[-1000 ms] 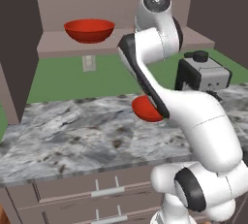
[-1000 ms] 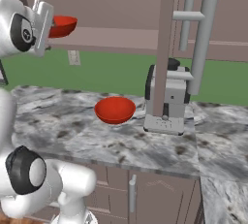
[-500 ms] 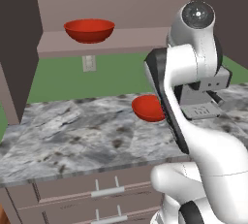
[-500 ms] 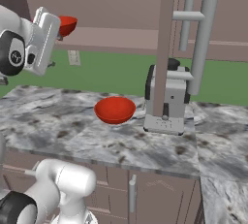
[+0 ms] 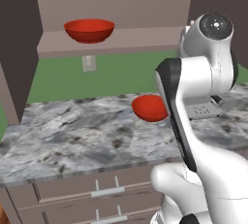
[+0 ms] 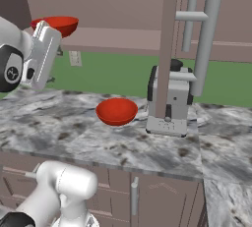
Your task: Open the cabinet. Pick the bowls from the counter and place them in the cabinet. Then close the cabinet.
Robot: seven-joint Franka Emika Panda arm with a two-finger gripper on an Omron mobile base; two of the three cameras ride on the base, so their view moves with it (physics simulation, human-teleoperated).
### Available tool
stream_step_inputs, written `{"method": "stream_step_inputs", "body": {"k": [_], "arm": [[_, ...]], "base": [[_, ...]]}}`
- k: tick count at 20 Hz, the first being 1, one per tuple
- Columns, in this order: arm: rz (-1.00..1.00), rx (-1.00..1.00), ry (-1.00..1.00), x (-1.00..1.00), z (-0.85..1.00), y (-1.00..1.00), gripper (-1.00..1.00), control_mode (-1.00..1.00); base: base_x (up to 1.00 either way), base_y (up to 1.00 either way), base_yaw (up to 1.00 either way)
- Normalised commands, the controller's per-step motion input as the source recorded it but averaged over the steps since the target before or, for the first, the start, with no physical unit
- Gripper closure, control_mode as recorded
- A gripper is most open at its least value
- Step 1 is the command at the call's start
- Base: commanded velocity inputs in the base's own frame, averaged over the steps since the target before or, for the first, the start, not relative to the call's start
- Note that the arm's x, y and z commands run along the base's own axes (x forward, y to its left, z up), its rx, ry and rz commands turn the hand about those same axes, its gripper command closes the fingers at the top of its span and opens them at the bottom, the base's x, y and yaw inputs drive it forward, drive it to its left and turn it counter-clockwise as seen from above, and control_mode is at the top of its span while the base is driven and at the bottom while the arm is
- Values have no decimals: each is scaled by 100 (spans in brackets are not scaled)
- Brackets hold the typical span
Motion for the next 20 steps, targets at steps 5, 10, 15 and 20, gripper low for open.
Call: {"method": "stream_step_inputs", "body": {"k": [5,10,15,20], "arm": [[0,0,3,-24,-51,3,-100,-100],[-1,-4,1,-2,-51,0,-100,-100],[-7,-6,0,0,-45,0,-100,-100],[-13,-2,1,2,-37,0,-100,-100]], "base": [[0,0,0],[0,0,0],[0,0,0],[0,0,0]]}}
